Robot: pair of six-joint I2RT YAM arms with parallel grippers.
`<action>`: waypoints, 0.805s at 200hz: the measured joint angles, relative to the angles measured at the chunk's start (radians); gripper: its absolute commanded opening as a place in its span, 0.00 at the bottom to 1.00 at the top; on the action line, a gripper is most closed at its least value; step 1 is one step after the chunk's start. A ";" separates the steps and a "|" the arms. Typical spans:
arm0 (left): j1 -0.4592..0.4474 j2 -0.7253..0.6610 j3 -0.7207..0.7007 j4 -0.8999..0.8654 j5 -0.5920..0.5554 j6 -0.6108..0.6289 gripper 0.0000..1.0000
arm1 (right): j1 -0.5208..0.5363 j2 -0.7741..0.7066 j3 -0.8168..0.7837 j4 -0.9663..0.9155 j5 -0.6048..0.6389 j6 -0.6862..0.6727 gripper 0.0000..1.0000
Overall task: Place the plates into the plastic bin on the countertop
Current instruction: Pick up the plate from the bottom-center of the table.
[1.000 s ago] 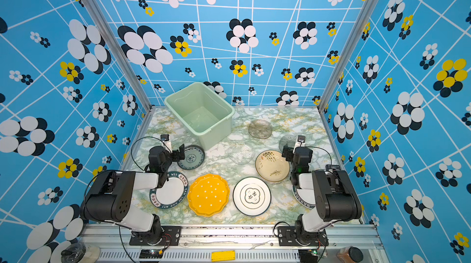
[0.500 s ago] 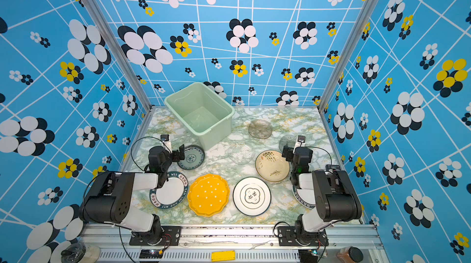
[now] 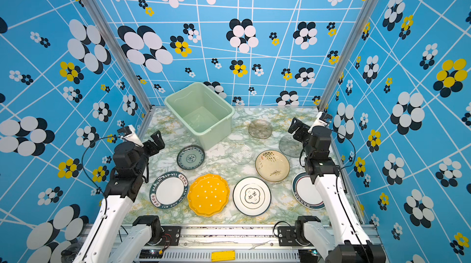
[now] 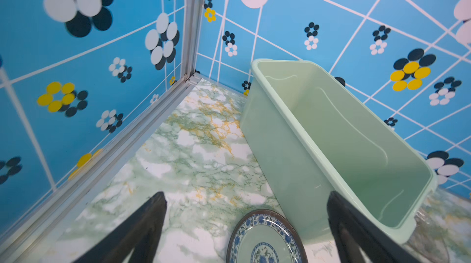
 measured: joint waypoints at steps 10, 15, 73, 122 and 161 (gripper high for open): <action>0.017 -0.043 -0.002 -0.092 0.025 -0.063 0.99 | 0.000 -0.014 0.010 -0.067 -0.051 0.028 0.99; 0.020 -0.062 -0.004 -0.125 0.039 -0.087 0.99 | 0.000 -0.017 0.014 -0.101 -0.075 0.039 0.99; 0.025 -0.244 -0.042 -0.439 0.196 -0.314 0.97 | 0.006 -0.029 0.113 -0.436 -0.340 0.063 0.97; 0.024 -0.072 0.113 -0.739 0.303 -0.332 0.98 | 0.112 0.018 0.211 -0.608 -0.449 0.037 0.97; -0.055 0.171 0.272 -0.884 0.373 -0.285 1.00 | 0.256 0.121 0.250 -0.676 -0.476 0.036 0.99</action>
